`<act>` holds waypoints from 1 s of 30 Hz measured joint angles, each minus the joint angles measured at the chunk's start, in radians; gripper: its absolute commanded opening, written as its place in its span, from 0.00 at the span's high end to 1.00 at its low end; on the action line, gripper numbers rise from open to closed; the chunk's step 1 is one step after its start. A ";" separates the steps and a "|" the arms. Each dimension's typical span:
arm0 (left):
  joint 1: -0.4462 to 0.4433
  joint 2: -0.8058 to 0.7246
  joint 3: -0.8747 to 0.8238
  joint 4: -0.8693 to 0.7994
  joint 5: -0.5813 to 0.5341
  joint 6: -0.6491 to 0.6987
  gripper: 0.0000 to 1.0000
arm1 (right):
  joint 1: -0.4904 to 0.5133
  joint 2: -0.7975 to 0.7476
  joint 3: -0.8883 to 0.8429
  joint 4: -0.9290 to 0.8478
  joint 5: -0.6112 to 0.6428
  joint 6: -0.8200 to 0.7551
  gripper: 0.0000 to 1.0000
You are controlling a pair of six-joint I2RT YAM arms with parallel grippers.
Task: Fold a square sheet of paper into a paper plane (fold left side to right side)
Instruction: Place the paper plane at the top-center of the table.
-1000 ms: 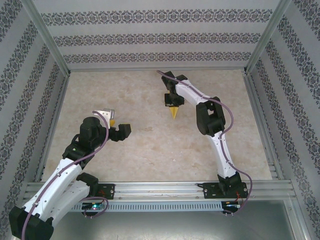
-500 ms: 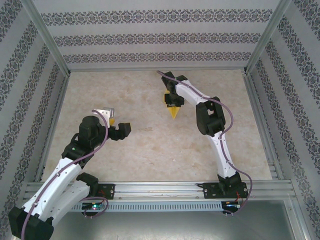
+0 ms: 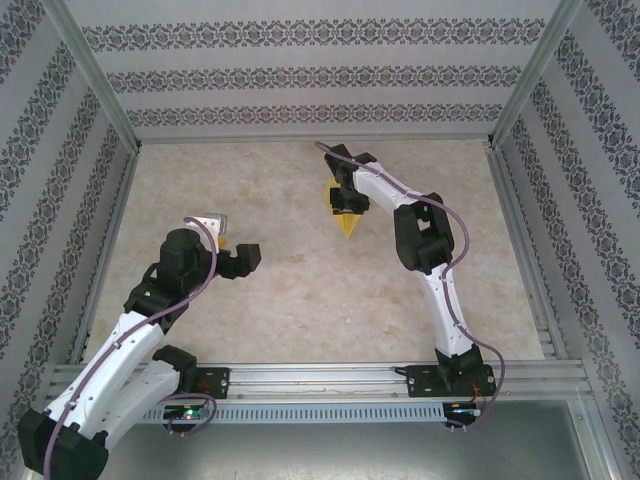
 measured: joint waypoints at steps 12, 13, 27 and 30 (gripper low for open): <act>0.000 0.026 0.009 -0.007 0.000 -0.006 0.05 | 0.000 -0.053 -0.071 0.002 0.000 0.000 0.63; 0.000 0.027 0.011 -0.007 0.000 -0.007 0.05 | 0.000 -0.056 -0.074 0.002 0.000 0.000 0.63; 0.017 0.030 0.016 -0.007 0.000 -0.041 0.03 | 0.019 -0.201 -0.187 0.005 0.013 -0.022 0.45; 0.030 0.030 0.016 -0.007 -0.004 -0.049 0.02 | 0.037 -0.289 -0.259 0.017 0.026 -0.037 0.37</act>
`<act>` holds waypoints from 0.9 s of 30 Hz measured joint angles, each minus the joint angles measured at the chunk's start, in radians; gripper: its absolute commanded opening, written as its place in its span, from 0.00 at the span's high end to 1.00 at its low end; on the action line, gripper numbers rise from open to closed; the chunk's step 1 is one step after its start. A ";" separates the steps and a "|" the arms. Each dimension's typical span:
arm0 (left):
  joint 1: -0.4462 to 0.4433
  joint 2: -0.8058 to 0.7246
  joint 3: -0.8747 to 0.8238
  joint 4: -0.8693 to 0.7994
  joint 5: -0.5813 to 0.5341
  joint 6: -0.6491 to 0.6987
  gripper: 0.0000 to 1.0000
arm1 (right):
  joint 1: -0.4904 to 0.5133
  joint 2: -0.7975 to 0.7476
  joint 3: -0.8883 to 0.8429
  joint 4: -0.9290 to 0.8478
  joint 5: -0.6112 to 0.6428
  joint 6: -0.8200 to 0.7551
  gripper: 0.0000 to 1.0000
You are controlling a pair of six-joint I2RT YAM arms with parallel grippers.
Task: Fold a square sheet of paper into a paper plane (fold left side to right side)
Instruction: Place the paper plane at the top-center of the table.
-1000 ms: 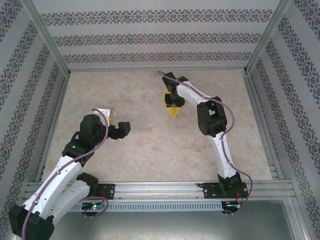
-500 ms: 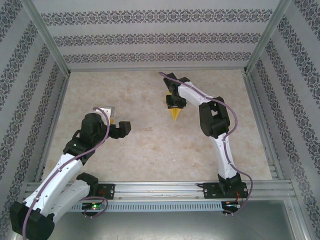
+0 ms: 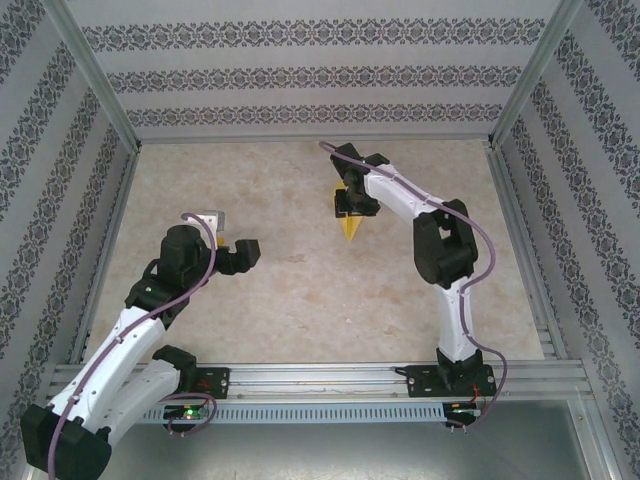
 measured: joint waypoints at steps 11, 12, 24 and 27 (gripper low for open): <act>0.146 -0.014 0.000 0.001 -0.080 -0.011 0.00 | 0.031 -0.538 -0.473 0.166 0.049 -0.064 0.08; 0.169 -0.014 0.000 0.001 -0.087 -0.010 0.00 | 0.029 -0.587 -0.512 0.180 0.060 -0.069 0.04; 0.291 0.007 -0.037 0.060 -0.219 0.090 0.00 | -0.174 -0.999 -0.976 0.465 0.129 -0.150 0.02; 0.297 0.007 -0.077 0.095 -0.249 0.108 0.00 | -0.239 -1.056 -1.083 0.563 0.139 -0.180 0.02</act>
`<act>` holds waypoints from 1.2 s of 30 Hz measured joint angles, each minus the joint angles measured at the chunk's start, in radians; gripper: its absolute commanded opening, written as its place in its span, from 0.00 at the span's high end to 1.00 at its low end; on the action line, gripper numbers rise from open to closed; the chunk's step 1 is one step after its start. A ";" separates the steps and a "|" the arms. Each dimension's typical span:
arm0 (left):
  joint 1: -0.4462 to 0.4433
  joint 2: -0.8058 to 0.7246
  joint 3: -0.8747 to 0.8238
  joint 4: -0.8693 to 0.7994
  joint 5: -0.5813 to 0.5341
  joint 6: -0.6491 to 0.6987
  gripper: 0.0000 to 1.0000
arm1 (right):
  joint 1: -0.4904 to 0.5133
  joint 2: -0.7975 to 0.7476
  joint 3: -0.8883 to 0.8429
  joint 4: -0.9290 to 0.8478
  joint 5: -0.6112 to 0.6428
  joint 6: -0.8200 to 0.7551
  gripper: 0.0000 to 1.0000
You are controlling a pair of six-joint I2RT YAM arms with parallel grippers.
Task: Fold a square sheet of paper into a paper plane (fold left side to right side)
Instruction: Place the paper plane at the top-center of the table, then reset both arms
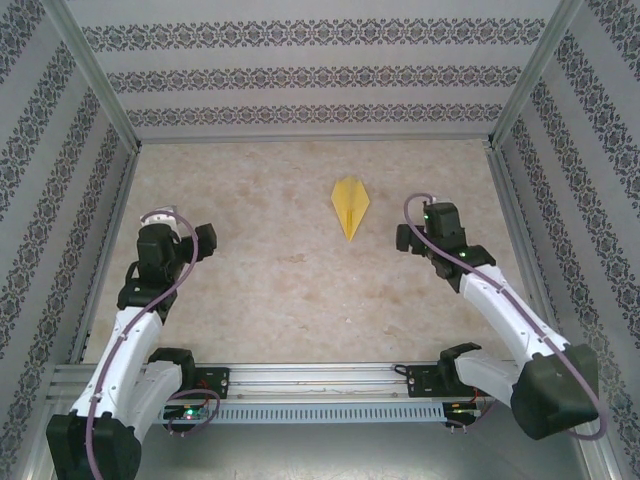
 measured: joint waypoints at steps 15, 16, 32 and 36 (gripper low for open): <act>0.000 0.018 -0.034 0.060 -0.025 0.015 0.00 | -0.161 -0.095 -0.315 0.396 0.019 -0.099 0.02; 0.000 0.018 -0.034 0.061 -0.025 0.015 0.00 | -0.165 -0.097 -0.321 0.411 0.017 -0.099 0.02; 0.000 0.018 -0.034 0.063 -0.024 0.015 0.00 | -0.204 -0.050 -0.410 0.656 -0.072 -0.098 0.02; 0.000 0.018 -0.034 0.063 -0.024 0.015 0.00 | -0.217 -0.001 -0.422 0.747 -0.109 -0.098 0.02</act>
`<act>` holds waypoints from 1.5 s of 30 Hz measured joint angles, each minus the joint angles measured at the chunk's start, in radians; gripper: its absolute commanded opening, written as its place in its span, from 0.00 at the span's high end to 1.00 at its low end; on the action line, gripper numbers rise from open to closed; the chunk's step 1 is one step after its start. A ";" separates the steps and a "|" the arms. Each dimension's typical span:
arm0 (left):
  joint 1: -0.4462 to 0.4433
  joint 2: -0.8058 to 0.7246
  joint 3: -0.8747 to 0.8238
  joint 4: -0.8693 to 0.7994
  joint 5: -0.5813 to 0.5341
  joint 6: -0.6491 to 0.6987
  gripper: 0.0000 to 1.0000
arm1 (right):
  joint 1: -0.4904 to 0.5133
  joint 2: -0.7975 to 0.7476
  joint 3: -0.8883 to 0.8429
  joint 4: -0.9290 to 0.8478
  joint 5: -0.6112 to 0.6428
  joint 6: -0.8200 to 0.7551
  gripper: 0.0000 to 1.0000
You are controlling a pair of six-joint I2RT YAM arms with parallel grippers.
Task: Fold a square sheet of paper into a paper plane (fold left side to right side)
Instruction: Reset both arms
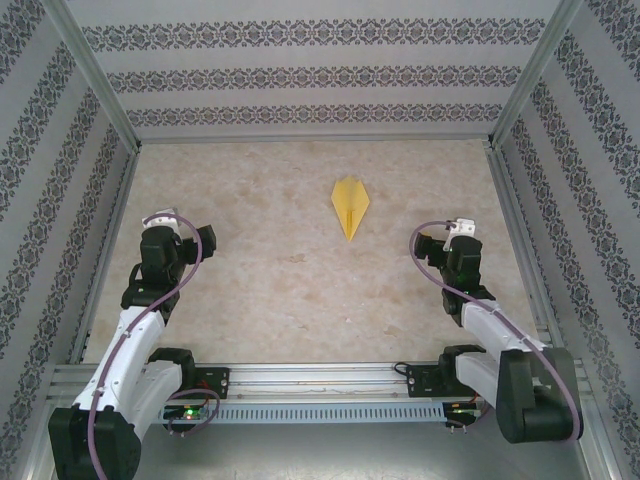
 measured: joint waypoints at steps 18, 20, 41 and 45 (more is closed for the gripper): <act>0.001 0.000 0.000 0.000 0.004 0.007 0.00 | -0.048 0.272 -0.010 0.447 -0.124 -0.048 0.02; 0.002 0.000 0.000 0.000 0.007 0.007 0.00 | -0.067 0.323 -0.013 0.504 -0.136 -0.048 0.02; 0.006 -0.010 -0.011 0.005 0.011 0.009 0.00 | -0.060 0.475 0.040 0.613 -0.161 -0.053 0.02; 0.006 -0.009 -0.036 0.023 -0.011 0.022 0.00 | -0.029 0.475 0.052 0.579 -0.137 -0.068 0.02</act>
